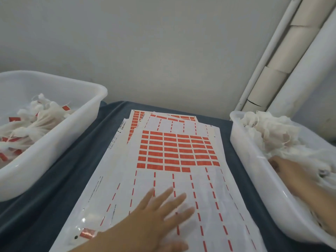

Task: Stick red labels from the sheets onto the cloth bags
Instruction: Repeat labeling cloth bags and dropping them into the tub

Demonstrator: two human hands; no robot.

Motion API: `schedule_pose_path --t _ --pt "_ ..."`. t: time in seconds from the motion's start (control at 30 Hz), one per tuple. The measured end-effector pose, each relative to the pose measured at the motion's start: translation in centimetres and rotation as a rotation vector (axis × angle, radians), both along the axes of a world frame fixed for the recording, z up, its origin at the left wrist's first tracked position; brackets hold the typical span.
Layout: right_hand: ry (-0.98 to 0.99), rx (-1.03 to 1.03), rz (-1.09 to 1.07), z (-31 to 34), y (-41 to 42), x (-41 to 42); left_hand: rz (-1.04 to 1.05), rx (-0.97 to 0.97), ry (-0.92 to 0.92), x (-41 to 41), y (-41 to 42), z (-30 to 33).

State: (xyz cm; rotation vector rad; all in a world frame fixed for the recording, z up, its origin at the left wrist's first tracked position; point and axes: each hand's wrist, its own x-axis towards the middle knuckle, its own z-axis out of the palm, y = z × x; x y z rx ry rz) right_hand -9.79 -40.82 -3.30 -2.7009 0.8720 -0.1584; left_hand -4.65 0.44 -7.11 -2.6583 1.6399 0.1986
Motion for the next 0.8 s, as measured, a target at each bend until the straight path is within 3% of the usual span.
schedule_pose_path --t 0.13,0.23,0.33,0.4,0.6,0.7,0.8 --pt "-0.104 -0.029 0.056 1.7 3.6 4.1 0.135 0.067 0.038 1.5 2.5 -0.4" --pt "0.041 -0.089 0.118 1.6 4.1 3.7 0.161 0.213 0.174 2.7 4.8 0.7" --pt "-0.012 -0.022 0.074 1.6 4.1 4.0 0.042 -0.051 0.237 4.0 5.8 -0.4" --pt "-0.09 0.049 0.024 1.7 4.3 3.9 0.102 -0.078 0.276 4.4 5.2 -0.2" --pt "-0.267 0.036 0.154 2.7 5.3 4.6 0.307 -0.541 0.34 4.4 -1.0 0.9" --pt "-0.33 0.128 0.129 3.1 5.7 6.3 0.364 -0.643 0.444 4.5 -3.6 0.1" --pt "-0.372 0.08 0.093 2.6 5.4 7.8 0.388 -0.702 0.469 4.9 -4.1 -1.2"
